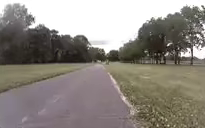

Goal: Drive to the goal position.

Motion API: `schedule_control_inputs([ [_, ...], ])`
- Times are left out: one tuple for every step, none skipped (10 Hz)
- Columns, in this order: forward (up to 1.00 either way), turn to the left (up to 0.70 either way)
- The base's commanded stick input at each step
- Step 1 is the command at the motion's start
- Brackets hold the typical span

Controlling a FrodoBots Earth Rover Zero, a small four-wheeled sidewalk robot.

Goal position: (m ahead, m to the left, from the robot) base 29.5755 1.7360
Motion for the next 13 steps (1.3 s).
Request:
schedule_control_inputs([
  [0.7, 0.0],
  [0.7, 0.0],
  [0.7, 0.0],
  [0.7, 0.0],
  [0.7, 0.0],
  [0.7, 0.0],
  [0.7, 0.0],
  [0.7, 0.0],
  [0.7, 0.0],
  [0.7, 0.0],
  [0.7, 0.0],
  [0.7, 0.0],
  [0.7, 0.0],
])
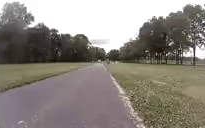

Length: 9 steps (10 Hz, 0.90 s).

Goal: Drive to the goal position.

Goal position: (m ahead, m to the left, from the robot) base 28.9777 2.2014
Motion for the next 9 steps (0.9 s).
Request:
schedule_control_inputs([
  [0.7, 0.0],
  [0.7, 0.0],
  [0.7, 0.0],
  [0.7, 0.0],
  [0.7, 0.0],
  [0.7, 0.0],
  [0.7, 0.0],
  [0.7, 0.0],
  [0.7, 0.0],
])
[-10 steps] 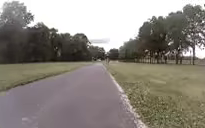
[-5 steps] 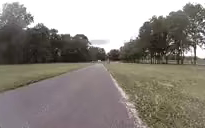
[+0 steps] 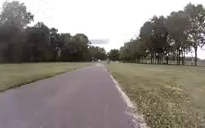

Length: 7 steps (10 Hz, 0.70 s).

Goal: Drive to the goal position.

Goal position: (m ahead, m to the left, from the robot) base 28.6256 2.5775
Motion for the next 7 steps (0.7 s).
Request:
schedule_control_inputs([
  [0.7, 0.0],
  [0.7, 0.0],
  [0.7, 0.0],
  [0.7, 0.0],
  [0.7, 0.0],
  [0.7, 0.0],
  [0.7, 0.0],
])
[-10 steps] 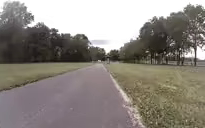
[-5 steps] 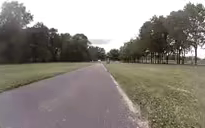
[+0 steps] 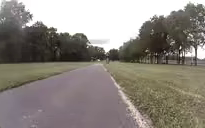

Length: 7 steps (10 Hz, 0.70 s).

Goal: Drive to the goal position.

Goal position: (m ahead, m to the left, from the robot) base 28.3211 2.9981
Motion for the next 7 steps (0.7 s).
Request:
schedule_control_inputs([
  [0.7, 0.0],
  [0.7, 0.0],
  [0.7, 0.0],
  [0.7, 0.0],
  [0.7, 0.0],
  [0.7, 0.0],
  [0.7, 0.0],
])
